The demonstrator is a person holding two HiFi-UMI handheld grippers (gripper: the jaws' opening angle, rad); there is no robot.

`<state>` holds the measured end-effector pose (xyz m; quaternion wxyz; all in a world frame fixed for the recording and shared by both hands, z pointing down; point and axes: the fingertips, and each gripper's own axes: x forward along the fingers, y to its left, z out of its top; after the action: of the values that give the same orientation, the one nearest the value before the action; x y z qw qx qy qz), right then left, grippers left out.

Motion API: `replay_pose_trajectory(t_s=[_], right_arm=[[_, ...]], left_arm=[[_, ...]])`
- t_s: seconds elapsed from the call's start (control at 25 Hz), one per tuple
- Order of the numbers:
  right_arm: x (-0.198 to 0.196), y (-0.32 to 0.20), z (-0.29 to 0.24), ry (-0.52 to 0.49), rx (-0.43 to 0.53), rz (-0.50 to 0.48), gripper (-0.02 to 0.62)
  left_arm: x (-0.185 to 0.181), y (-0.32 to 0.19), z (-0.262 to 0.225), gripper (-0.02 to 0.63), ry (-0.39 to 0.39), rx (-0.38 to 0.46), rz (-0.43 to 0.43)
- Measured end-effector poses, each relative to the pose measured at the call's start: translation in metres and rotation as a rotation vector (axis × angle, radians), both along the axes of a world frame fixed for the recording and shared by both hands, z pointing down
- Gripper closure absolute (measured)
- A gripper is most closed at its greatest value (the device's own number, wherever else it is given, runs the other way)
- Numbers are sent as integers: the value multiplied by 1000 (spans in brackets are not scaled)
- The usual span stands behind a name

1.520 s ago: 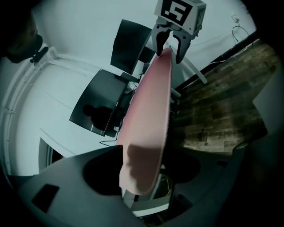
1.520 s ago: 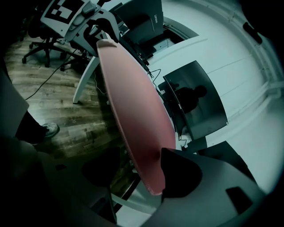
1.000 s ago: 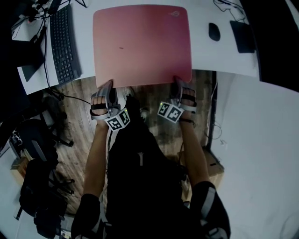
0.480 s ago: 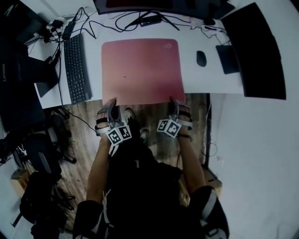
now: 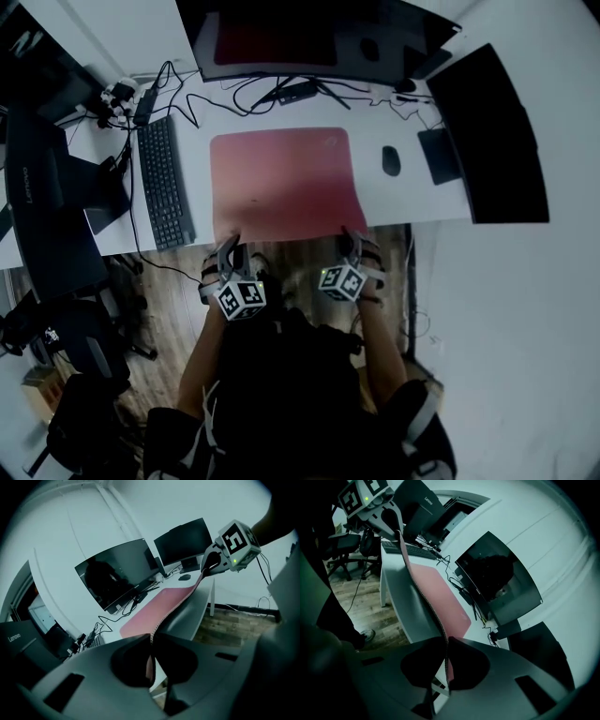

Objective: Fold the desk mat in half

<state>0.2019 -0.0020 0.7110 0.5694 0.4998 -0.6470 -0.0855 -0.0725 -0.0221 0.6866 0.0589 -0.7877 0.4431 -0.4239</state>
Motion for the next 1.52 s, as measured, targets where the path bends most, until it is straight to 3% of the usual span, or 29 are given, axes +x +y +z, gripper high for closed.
replay_pose_trajectory(t_s=[0.2, 0.68, 1.04, 1.52], right_arm=[[4, -23, -24, -53, -11, 36, 572], [0, -82, -76, -62, 67, 26, 572], [2, -139, -89, -104, 76, 2, 572], [0, -259, -96, -123, 56, -64, 571]], left_arm=[[4, -14, -25, 583, 19, 10, 52], [-6, -62, -63, 583, 27, 44, 85], [-1, -122, -82, 583, 60, 49, 42], [-1, -235, -91, 583, 29, 87, -39]])
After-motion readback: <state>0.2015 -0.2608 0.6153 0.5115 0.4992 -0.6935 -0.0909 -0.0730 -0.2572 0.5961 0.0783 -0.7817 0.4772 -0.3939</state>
